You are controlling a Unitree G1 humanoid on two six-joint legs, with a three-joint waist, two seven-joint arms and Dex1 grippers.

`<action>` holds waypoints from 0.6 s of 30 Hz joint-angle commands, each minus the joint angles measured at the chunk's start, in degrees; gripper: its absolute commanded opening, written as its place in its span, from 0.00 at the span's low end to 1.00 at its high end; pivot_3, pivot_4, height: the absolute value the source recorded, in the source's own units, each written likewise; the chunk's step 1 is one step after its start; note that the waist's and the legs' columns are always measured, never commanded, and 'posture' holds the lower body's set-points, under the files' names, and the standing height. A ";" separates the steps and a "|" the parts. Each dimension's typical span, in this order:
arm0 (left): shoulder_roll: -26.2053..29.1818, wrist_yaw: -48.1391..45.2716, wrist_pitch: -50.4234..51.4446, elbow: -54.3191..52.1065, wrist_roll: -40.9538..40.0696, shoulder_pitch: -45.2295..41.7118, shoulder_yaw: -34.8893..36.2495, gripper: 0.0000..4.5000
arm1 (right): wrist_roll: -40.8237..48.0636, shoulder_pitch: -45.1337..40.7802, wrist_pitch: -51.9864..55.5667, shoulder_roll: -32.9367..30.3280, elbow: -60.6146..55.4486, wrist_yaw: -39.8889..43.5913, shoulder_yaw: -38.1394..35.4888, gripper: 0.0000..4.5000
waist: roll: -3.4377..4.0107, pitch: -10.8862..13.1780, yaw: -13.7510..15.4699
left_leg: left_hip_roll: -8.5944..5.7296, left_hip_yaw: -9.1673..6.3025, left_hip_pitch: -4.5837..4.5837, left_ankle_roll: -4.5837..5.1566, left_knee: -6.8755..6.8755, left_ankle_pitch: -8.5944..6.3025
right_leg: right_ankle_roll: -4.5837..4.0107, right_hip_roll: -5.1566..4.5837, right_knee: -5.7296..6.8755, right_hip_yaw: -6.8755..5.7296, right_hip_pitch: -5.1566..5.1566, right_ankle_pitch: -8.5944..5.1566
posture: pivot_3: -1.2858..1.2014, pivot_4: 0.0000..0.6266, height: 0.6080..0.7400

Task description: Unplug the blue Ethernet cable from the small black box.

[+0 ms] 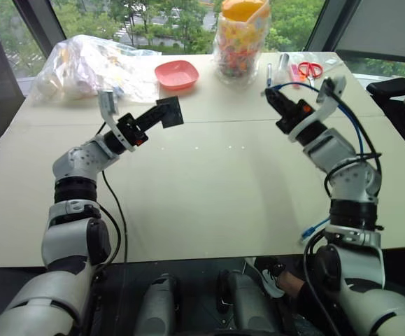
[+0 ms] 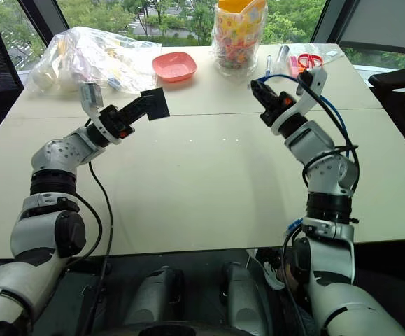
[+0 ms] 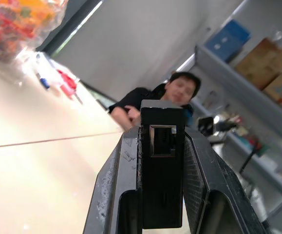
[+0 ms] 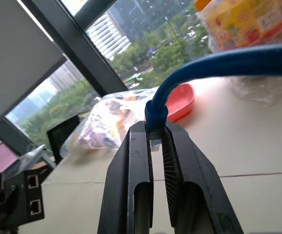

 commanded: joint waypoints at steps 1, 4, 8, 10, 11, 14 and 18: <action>-2.27 2.20 -5.32 -5.40 1.99 1.01 -2.19 0.11 | -6.12 -4.29 -4.23 -2.64 4.85 3.19 1.80 0.02 | 0.00 0.00 -0.02 | 0.00 0.02 0.00 0.02 -0.02 -0.01 | -0.01 0.00 -0.01 0.01 0.00 0.00 | 0.52 0.24 1.00; -3.75 3.60 -8.12 -7.83 3.66 2.39 -4.18 0.11 | -8.89 -5.74 -5.66 -2.79 8.79 4.42 2.23 0.02 | 0.00 0.00 -0.12 | -0.02 0.07 0.00 0.04 -0.03 -0.02 | -0.04 0.00 0.00 0.04 -0.02 0.03 | 0.52 0.24 1.00; -5.53 4.52 -13.60 -12.41 7.96 5.44 -9.53 0.11 | -12.82 -4.99 -6.69 -2.02 14.80 4.49 3.05 0.02 | -0.01 0.00 -0.06 | -0.02 0.13 0.03 0.04 -0.02 -0.02 | -0.03 0.01 0.02 0.04 -0.01 0.03 | 0.52 0.24 1.00; -7.00 6.10 -15.88 -14.52 9.07 6.67 -10.84 0.11 | -15.08 -4.58 -9.71 -0.92 19.35 2.24 2.31 0.02 | -0.01 0.00 -0.03 | -0.02 0.18 0.04 0.04 -0.02 -0.02 | -0.03 0.00 0.02 0.05 0.00 0.03 | 0.52 0.24 1.00; -8.63 9.30 -17.06 -15.07 9.53 6.86 -10.53 0.11 | -15.81 -4.52 -11.20 -0.20 21.42 0.99 1.64 0.15 | -0.01 0.00 -0.01 | -0.01 0.18 0.04 0.04 -0.01 -0.02 | -0.03 0.00 0.01 0.04 0.02 0.03 | 0.52 0.24 1.00; -11.08 13.42 -20.20 -16.67 11.68 8.31 -11.74 0.11 | -17.48 -4.30 -13.81 1.23 24.59 0.20 1.21 0.39 | -0.01 0.00 0.08 | -0.02 0.17 0.01 0.04 0.02 -0.02 | -0.02 -0.02 0.01 0.05 0.01 0.04 | 0.52 0.24 1.00; -12.95 17.81 -25.49 -15.12 14.95 8.34 -12.99 0.11 | -20.25 -2.76 -14.99 1.90 24.72 0.11 2.42 0.83 | 0.00 0.00 0.06 | -0.03 0.17 0.01 0.05 0.00 -0.02 | -0.01 -0.02 0.01 0.06 0.00 0.03 | 0.52 0.24 1.00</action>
